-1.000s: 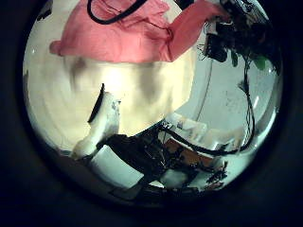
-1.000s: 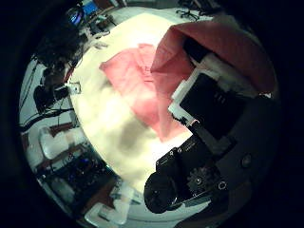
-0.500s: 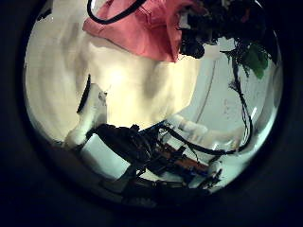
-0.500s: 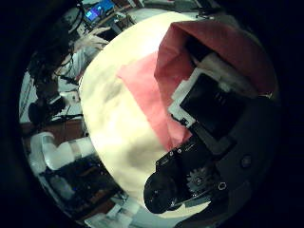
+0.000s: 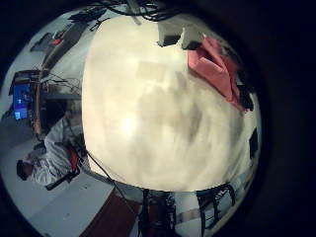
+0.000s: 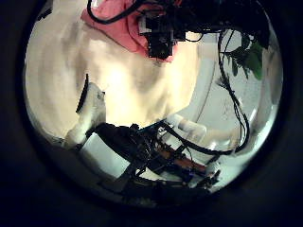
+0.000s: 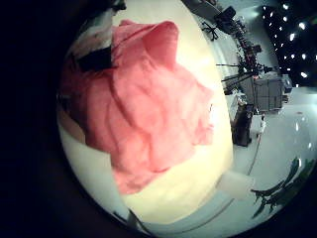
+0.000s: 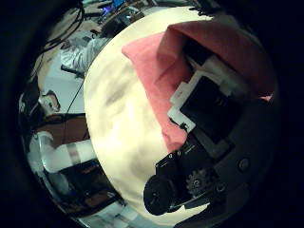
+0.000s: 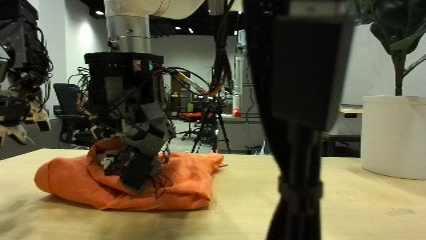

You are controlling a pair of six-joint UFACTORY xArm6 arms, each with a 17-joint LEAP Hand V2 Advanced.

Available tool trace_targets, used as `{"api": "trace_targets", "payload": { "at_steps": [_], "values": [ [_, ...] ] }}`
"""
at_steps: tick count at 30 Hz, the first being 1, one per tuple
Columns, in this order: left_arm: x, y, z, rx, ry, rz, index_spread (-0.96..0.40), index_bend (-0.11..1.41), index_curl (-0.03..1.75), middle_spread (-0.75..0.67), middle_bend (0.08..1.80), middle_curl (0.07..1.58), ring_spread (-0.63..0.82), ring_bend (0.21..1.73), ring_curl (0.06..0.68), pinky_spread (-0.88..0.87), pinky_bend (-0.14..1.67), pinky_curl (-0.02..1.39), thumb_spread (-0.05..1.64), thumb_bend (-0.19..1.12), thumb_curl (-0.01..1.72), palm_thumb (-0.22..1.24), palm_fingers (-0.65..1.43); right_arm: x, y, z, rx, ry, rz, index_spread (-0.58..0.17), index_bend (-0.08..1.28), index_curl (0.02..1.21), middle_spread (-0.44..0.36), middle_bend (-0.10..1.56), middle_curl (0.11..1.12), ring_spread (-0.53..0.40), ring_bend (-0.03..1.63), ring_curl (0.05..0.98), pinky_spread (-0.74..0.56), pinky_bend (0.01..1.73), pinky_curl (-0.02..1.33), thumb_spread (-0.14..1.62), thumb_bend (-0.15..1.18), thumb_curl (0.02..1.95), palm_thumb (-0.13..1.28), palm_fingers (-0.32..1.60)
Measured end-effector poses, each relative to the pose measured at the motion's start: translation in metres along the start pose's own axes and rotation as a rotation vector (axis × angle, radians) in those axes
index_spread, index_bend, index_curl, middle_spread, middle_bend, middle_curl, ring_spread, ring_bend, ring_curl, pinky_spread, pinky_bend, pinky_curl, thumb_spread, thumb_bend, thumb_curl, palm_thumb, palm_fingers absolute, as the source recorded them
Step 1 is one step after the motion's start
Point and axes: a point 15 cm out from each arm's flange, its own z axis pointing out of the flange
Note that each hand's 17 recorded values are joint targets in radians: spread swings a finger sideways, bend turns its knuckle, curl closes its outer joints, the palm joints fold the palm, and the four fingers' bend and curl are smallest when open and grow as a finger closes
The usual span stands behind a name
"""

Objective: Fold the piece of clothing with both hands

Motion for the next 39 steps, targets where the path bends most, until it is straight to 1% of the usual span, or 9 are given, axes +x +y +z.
{"api": "trace_targets", "payload": {
  "at_steps": [2, 4, 6, 9, 15, 21, 27, 32, 39],
  "values": [
    [0.0, 0.0, 0.0, -0.001, -0.002, 0.0, 0.11, 0.17, 0.32, 0.25, 0.19, 0.31, 0.45, 0.45, 0.222, 0.4, 0.33, 0.32, 1.23, -0.01, 0.42, 0.78, 0.04, 0.001, -0.001, -0.007, 0.01, 0.004, -0.001, -0.308, 0.73, 0.78, -0.168, 1.11, 0.68, -0.269, 1.23, 0.556, -0.54, 1.11, 0.59, 1.05, -0.03, 0.76, 0.87, 0.81],
    [0.001, 0.0, 0.0, -0.001, -0.003, 0.0, 0.11, 0.17, 0.32, 0.25, 0.19, 0.31, 0.45, 0.45, 0.222, 0.4, 0.33, 0.32, 1.23, -0.01, 0.42, 0.77, 0.04, 0.006, -0.003, -0.022, 0.033, 0.012, 0.003, -0.34, 0.56, 0.74, -0.178, 1.0, 0.64, -0.291, 1.21, 0.545, -0.55, 1.13, 0.58, 1.07, -0.03, 0.71, 0.86, 0.54],
    [0.002, 0.0, 0.001, -0.002, -0.004, 0.003, 0.11, 0.17, 0.32, 0.25, 0.18, 0.31, 0.45, 0.45, 0.221, 0.4, 0.32, 0.32, 1.23, -0.01, 0.42, 0.77, 0.04, 0.01, -0.007, -0.037, 0.064, 0.018, 0.01, -0.369, 0.47, 0.68, -0.182, 0.88, 0.6, -0.295, 1.16, 0.514, -0.5, 1.08, 0.56, 1.08, -0.02, 0.67, 0.86, 0.33],
    [0.006, 0.0, 0.0, -0.003, -0.005, 0.009, 0.11, 0.17, 0.32, 0.25, 0.18, 0.31, 0.45, 0.45, 0.222, 0.4, 0.32, 0.32, 1.23, -0.01, 0.42, 0.76, 0.04, 0.017, -0.015, -0.066, 0.132, 0.017, 0.034, -0.383, 0.41, 0.63, -0.158, 0.67, 0.52, -0.227, 1.05, 0.48, -0.34, 1.03, 0.56, 1.13, 0.0, 0.64, 0.87, -0.03],
    [0.015, -0.003, -0.002, -0.002, -0.016, 0.026, 0.11, 0.17, 0.33, 0.24, 0.18, 0.31, 0.45, 0.45, 0.222, 0.4, 0.32, 0.32, 1.23, -0.01, 0.43, 0.76, 0.04, 0.051, -0.006, -0.124, 0.233, 0.0, 0.1, -0.431, 0.21, 0.46, -0.114, 0.38, 0.39, -0.029, 0.78, 0.34, 0.06, 0.96, 0.47, 1.21, 0.01, 0.6, 0.95, -0.09],
    [0.029, -0.004, -0.01, 0.007, -0.029, 0.051, 0.11, 0.17, 0.33, 0.23, 0.18, 0.31, 0.45, 0.45, 0.222, 0.4, 0.32, 0.32, 1.24, -0.01, 0.43, 0.76, 0.04, 0.106, 0.036, -0.199, 0.301, 0.055, 0.193, -0.45, 0.18, 0.4, -0.112, 0.32, 0.36, 0.047, 0.67, 0.29, 0.27, 0.85, 0.4, 1.22, -0.01, 0.6, 0.98, -0.01],
    [0.046, -0.001, -0.025, 0.013, -0.04, 0.074, 0.11, 0.17, 0.33, 0.23, 0.18, 0.31, 0.45, 0.45, 0.222, 0.4, 0.32, 0.32, 1.23, -0.01, 0.43, 0.75, 0.04, 0.132, 0.119, -0.254, 0.224, 0.048, 0.311, -0.428, 0.16, 0.36, -0.039, 0.29, 0.35, 0.136, 0.59, 0.26, 0.38, 0.79, 0.35, 1.18, -0.03, 0.57, 0.88, -0.02],
    [0.075, 0.012, -0.031, -0.014, -0.056, 0.114, 0.11, 0.17, 0.33, 0.23, 0.18, 0.31, 0.45, 0.45, 0.222, 0.41, 0.33, 0.32, 1.23, -0.02, 0.43, 0.74, 0.03, 0.139, 0.198, -0.29, 0.134, 0.034, 0.443, -0.413, 0.16, 0.33, 0.003, 0.26, 0.34, 0.184, 0.54, 0.244, 0.42, 0.73, 0.32, 1.15, -0.04, 0.54, 0.8, -0.03],
    [0.126, 0.033, -0.036, -0.056, -0.12, 0.186, 0.11, 0.17, 0.33, 0.25, 0.19, 0.31, 0.47, 0.44, 0.222, 0.41, 0.32, 0.32, 1.22, -0.02, 0.42, 0.68, 0.04, 0.112, 0.285, -0.298, -0.066, -0.06, 0.587, -0.385, 0.12, 0.28, 0.073, 0.19, 0.32, 0.231, 0.45, 0.222, 0.41, 0.65, 0.29, 1.18, -0.04, 0.43, 0.61, -0.11]
  ]
}}
